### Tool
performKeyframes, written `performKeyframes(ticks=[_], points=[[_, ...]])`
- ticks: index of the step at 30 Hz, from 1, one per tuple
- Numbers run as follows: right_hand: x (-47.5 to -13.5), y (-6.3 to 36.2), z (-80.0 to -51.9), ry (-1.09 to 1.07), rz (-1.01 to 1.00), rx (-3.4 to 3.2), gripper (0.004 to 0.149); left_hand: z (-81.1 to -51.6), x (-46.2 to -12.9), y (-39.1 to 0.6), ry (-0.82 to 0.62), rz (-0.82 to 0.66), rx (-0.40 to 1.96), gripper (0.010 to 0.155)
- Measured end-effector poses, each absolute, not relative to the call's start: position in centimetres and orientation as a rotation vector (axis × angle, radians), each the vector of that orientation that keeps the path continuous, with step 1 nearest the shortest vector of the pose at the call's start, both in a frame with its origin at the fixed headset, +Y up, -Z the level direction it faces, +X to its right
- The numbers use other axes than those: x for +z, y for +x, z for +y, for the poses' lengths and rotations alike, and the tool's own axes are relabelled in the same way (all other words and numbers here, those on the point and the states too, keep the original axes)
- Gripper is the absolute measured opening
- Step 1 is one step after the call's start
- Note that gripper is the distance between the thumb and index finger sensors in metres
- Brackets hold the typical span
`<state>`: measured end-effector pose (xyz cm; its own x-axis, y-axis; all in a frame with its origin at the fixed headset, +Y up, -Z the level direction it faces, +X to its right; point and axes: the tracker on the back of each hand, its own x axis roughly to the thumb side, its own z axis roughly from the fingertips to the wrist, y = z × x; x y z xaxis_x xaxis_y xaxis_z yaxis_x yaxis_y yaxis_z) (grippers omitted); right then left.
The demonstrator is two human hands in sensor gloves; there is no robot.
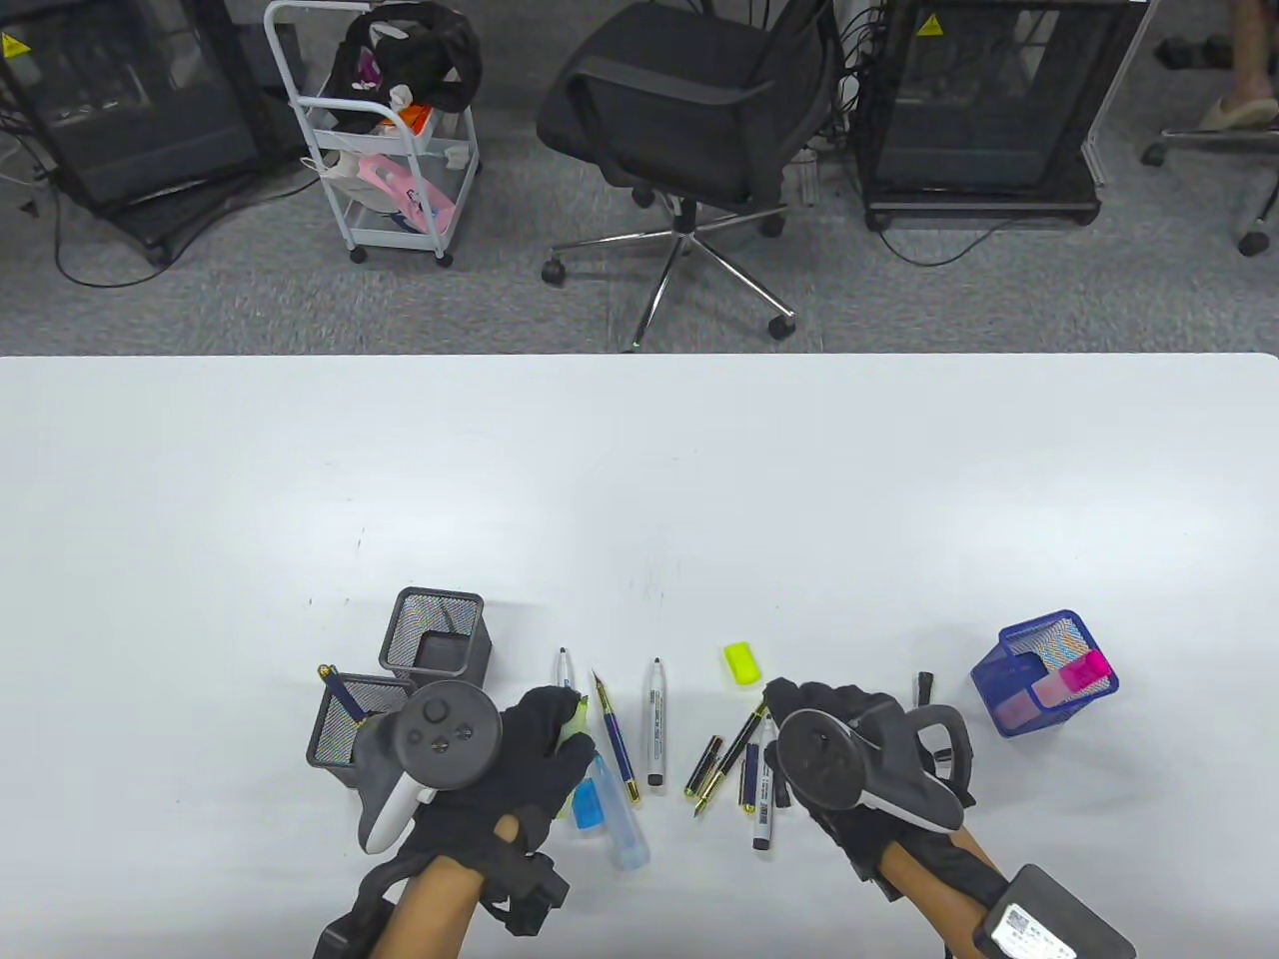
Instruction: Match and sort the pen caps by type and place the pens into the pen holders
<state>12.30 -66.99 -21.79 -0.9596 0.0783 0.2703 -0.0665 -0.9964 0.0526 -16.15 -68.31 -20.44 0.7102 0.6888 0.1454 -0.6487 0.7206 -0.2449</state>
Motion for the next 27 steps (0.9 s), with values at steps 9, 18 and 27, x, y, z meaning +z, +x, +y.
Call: performKeyframes(ticks=[9,18,27], points=[[-28.0,9.6,-70.3,0.036,0.256,3.112,0.064,-68.7,-20.0,-15.1,-0.189,-0.284,0.662,0.055],[-30.7,8.5,-73.7,-0.088,0.303,3.145,0.063,-68.9,-20.3,-15.7,-0.209,-0.263,0.687,0.053],[-31.6,7.6,-74.8,-0.101,0.314,3.201,0.060,-69.3,-20.4,-15.7,-0.213,-0.253,0.654,0.054]])
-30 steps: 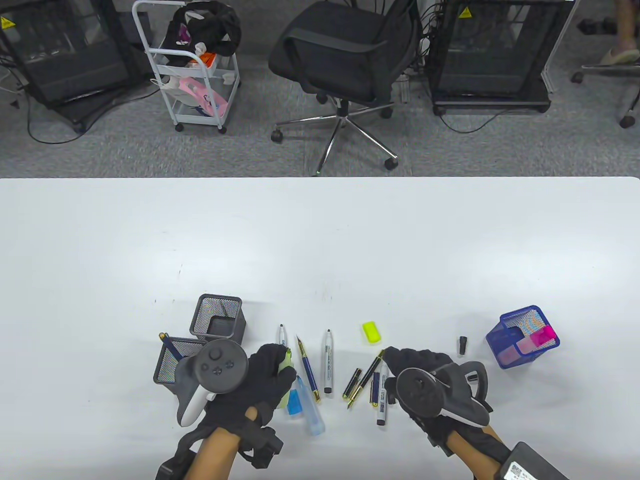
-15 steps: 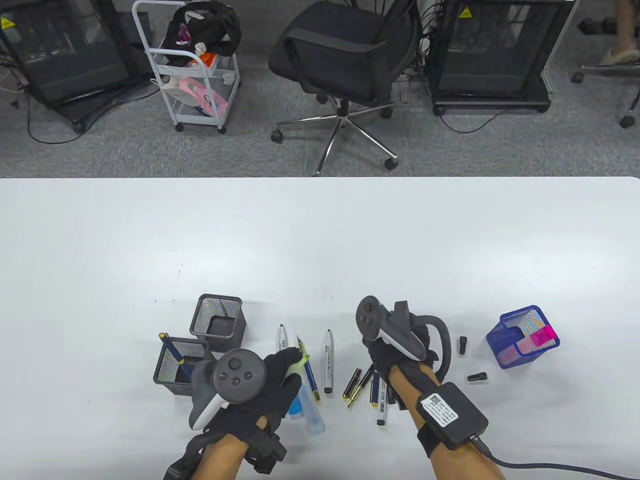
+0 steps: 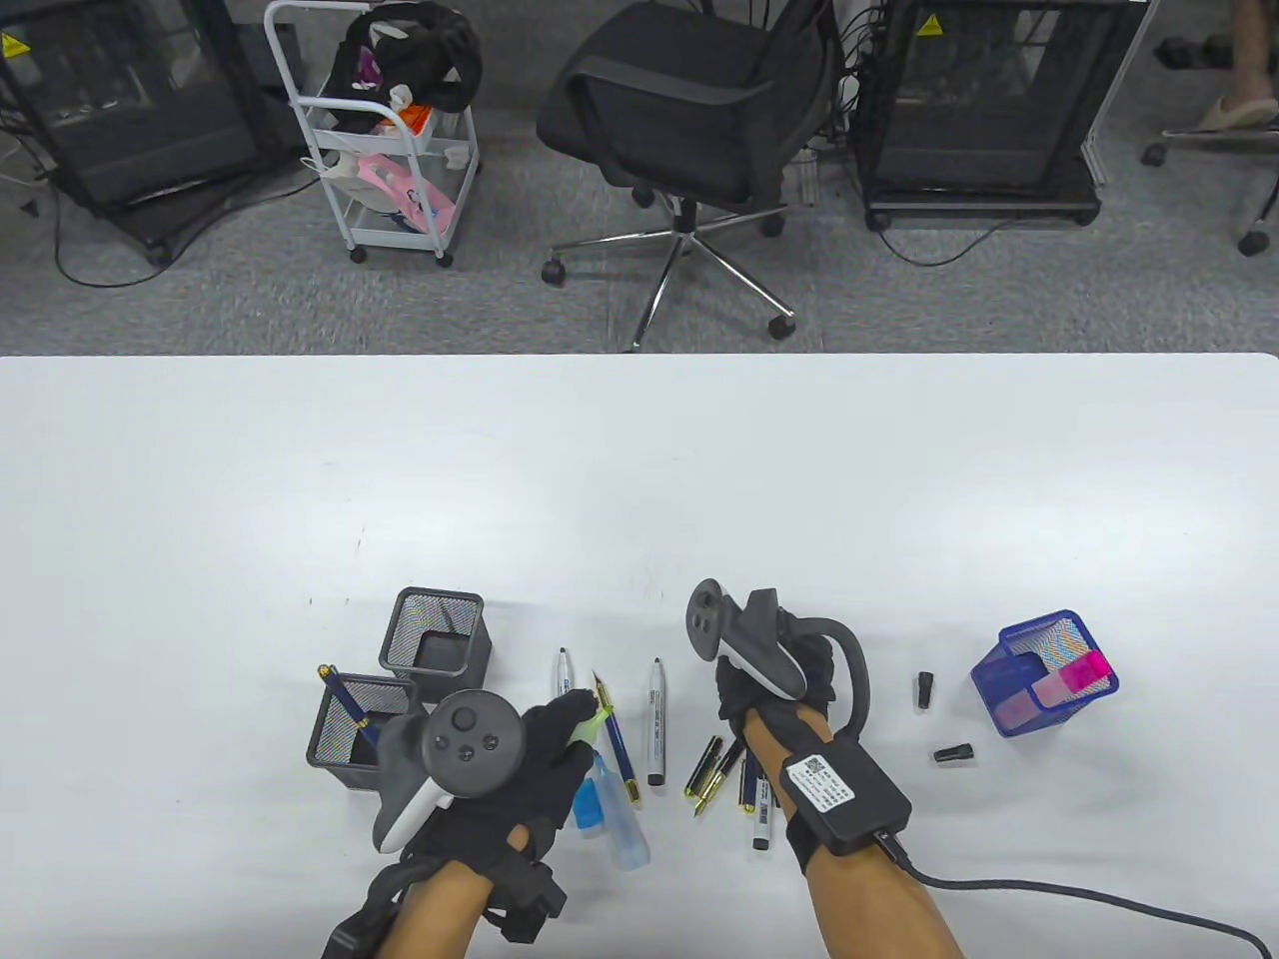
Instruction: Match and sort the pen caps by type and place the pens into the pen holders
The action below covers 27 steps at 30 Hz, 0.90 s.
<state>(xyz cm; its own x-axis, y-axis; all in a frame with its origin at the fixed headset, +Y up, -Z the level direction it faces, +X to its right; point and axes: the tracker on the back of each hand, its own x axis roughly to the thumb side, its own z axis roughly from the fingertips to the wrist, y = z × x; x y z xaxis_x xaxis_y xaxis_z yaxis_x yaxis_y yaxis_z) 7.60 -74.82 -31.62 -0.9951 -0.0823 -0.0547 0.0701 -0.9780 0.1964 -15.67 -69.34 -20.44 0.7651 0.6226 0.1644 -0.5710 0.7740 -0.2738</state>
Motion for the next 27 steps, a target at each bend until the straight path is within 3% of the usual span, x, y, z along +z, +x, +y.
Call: performKeyframes(ticks=[6,10,19,27], points=[[-31.6,7.4,-74.5,0.034,-0.323,-3.069,0.060,-69.3,-20.4,-15.7,-0.204,-0.251,0.641,0.057],[-30.7,7.8,-72.4,-0.074,-0.298,-3.159,0.063,-69.2,-20.5,-15.8,-0.181,-0.261,0.657,0.056],[-24.7,9.9,-66.8,-0.514,-0.262,-3.342,0.060,-69.0,-20.1,-14.8,-0.104,-0.429,0.659,0.053],[-19.7,11.8,-66.3,-0.967,-0.251,-3.429,0.055,-68.6,-19.2,-13.1,-0.069,-0.566,0.667,0.051]])
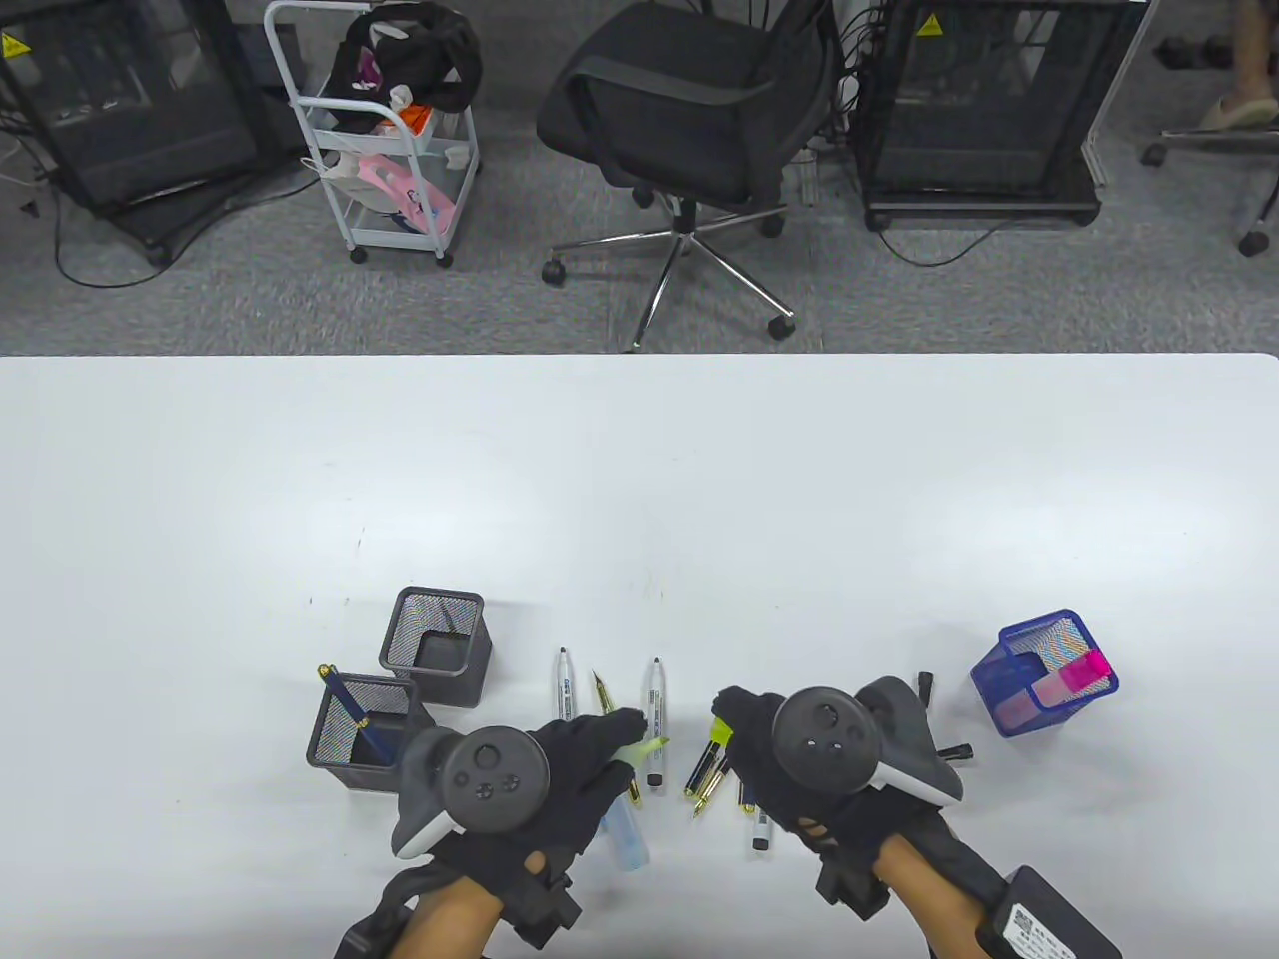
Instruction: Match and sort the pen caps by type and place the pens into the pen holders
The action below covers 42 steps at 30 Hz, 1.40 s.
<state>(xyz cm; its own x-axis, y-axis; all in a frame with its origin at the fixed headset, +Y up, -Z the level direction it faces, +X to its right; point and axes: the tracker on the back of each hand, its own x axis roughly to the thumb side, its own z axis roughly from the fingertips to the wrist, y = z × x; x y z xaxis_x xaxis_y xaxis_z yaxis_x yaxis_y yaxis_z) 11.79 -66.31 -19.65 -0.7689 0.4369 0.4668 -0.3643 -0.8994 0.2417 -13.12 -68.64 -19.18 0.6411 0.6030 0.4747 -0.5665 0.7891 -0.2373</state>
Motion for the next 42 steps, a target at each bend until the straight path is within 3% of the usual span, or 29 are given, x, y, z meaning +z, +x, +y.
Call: performKeyframes(ticks=[8,22,29,34,42], points=[[-18.0,12.9,-66.7,0.803,-0.003,2.592,0.054,-68.5,-18.3,-11.1,-0.096,-0.658,0.624,0.050],[-17.3,12.1,-66.7,0.912,0.035,2.477,0.051,-68.4,-17.5,-9.4,-0.121,-0.768,0.643,0.058],[-17.5,11.9,-67.2,0.746,-0.037,2.397,0.050,-69.1,-17.7,-8.8,-0.209,-0.706,0.811,0.061],[-17.9,11.6,-67.0,0.673,-0.102,2.356,0.049,-68.8,-17.7,-9.1,-0.141,-0.610,0.882,0.059],[-18.2,12.5,-67.1,0.634,-0.061,2.255,0.058,-69.6,-18.5,-10.0,-0.139,-0.628,0.903,0.057]])
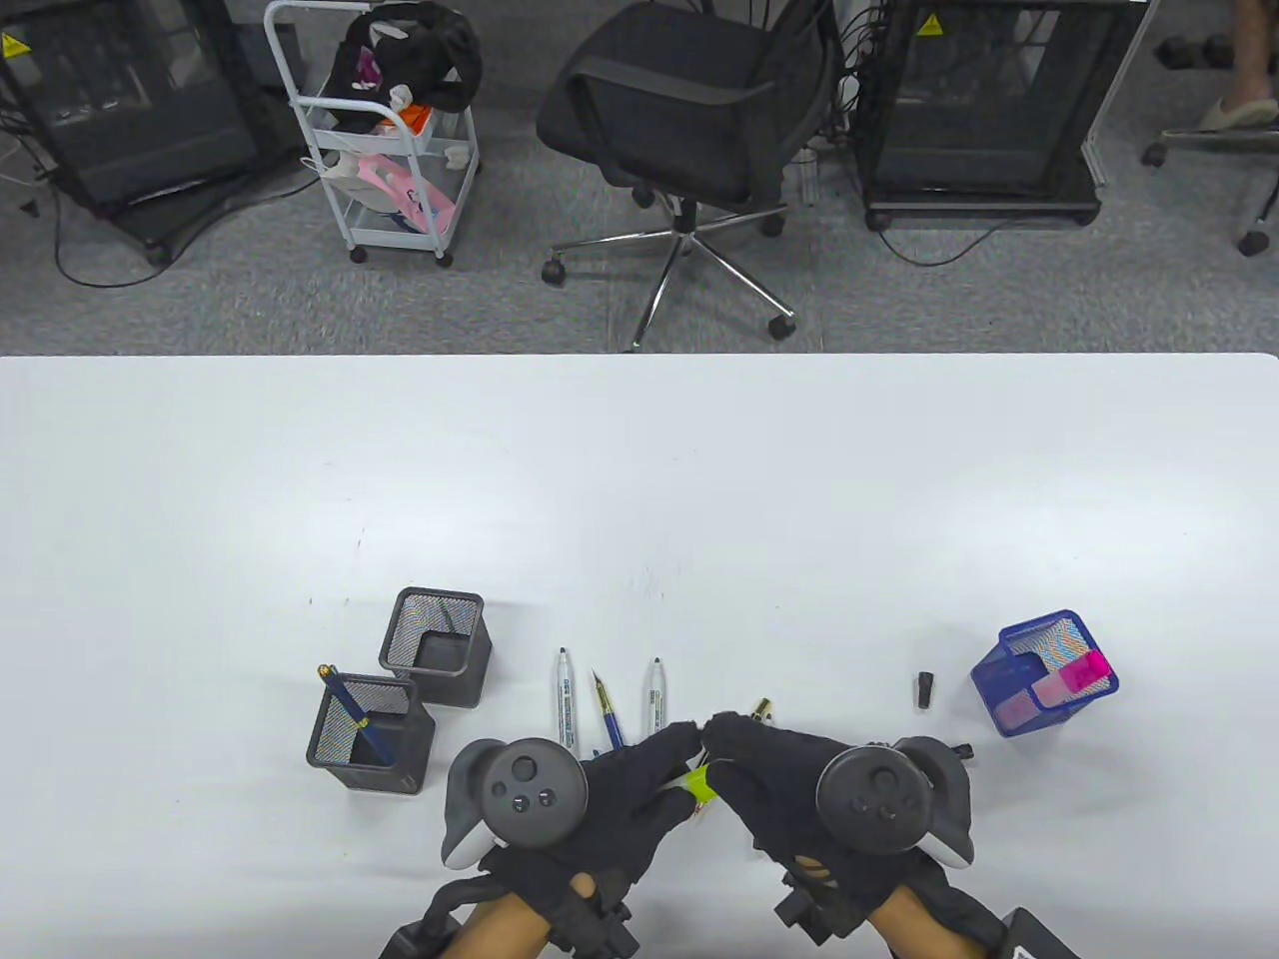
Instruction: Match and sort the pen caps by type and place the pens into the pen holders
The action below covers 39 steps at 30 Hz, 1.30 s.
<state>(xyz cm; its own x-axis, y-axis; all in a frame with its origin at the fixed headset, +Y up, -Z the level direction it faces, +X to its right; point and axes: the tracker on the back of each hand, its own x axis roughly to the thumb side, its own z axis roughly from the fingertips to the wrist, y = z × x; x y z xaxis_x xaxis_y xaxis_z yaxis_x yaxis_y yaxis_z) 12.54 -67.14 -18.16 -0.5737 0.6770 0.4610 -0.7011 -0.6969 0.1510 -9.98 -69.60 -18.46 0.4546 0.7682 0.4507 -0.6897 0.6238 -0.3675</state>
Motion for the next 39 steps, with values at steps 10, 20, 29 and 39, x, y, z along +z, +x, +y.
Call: performKeyframes(ticks=[10,20,29,39], points=[[-18.6,16.7,-63.8,0.472,-0.349,2.355,0.055,-69.9,-18.4,-10.0,-0.141,-0.567,0.727,0.057],[-17.8,28.3,-58.0,0.002,-0.908,2.703,0.047,-69.5,-18.7,-10.7,-0.107,-0.532,0.711,0.056],[-18.0,33.3,-59.0,-0.358,-0.958,2.699,0.045,-69.5,-18.7,-10.9,-0.107,-0.525,0.714,0.057],[-20.2,34.9,-63.0,-0.514,-0.766,2.808,0.046,-69.4,-18.7,-11.1,-0.104,-0.517,0.721,0.058]])
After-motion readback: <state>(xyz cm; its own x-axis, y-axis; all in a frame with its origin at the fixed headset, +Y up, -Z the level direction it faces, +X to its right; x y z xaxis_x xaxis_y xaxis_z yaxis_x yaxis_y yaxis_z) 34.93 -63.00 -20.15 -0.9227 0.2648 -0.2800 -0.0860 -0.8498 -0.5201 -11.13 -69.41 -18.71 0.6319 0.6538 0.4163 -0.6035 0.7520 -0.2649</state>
